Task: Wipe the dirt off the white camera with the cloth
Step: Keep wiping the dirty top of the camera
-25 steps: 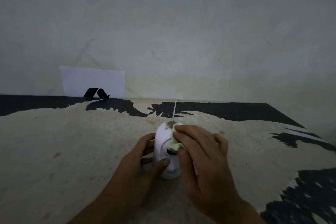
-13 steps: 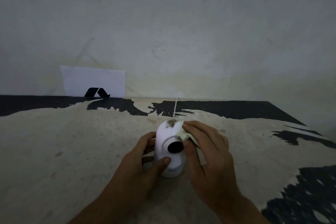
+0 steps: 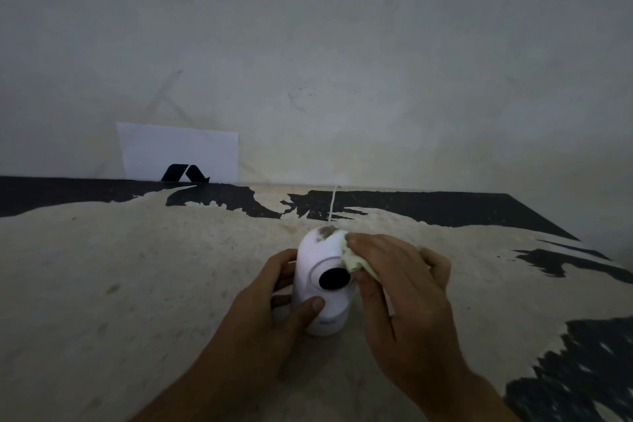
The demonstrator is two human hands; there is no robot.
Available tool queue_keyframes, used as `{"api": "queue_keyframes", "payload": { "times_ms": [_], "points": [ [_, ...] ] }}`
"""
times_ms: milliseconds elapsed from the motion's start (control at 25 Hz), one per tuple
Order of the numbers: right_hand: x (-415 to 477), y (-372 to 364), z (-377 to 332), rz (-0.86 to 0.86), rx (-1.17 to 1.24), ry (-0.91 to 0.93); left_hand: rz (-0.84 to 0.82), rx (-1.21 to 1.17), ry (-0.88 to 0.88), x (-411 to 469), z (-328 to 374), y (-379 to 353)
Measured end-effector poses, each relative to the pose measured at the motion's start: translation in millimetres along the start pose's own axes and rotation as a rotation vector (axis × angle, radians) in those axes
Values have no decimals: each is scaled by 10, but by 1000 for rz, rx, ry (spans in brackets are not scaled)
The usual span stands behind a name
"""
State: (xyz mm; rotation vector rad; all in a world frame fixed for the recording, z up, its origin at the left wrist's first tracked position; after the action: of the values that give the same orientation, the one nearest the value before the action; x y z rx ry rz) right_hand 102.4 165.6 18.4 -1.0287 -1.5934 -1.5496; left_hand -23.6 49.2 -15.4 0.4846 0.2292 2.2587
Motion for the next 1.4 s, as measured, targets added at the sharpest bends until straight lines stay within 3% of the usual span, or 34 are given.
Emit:
{"api": "queue_keyframes", "payload": {
  "times_ms": [160, 400, 640, 800, 1040, 1200, 1400],
  "points": [
    [23, -44, -146, -54, 28, 115, 37, 6, 0, 6, -7, -14],
    [67, -21, 87, -59, 180, -216, -4, 19, -26, -3, -6, 10],
    [32, -45, -16, -58, 168, -79, 9, 15, -31, -4, -25, 3],
    [116, -84, 64, -63, 244, -261, 12, 28, -51, -6, -15, 8],
    [65, -90, 24, -60, 162, -168, 4, 41, -24, 2, -3, 12],
    [113, -121, 91, -85, 249, -354, 10, 51, -31, -2, 9, 12],
    [91, -102, 53, -55, 190, -211, 17, 37, -40, -2, 14, 9]
  ]
}}
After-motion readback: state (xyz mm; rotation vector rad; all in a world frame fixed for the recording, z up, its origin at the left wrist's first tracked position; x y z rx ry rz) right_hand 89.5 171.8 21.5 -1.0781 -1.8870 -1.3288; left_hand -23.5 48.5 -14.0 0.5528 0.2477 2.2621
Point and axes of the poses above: each hand's wrist, its own x-axis towards the middle knuckle, its own y-axis out of the back of the hand, z = x × y, the point moved 2 cm from there along x, towards the middle knuckle, and after that the axes turned 3 degrees about x, right-handed, at the moved point
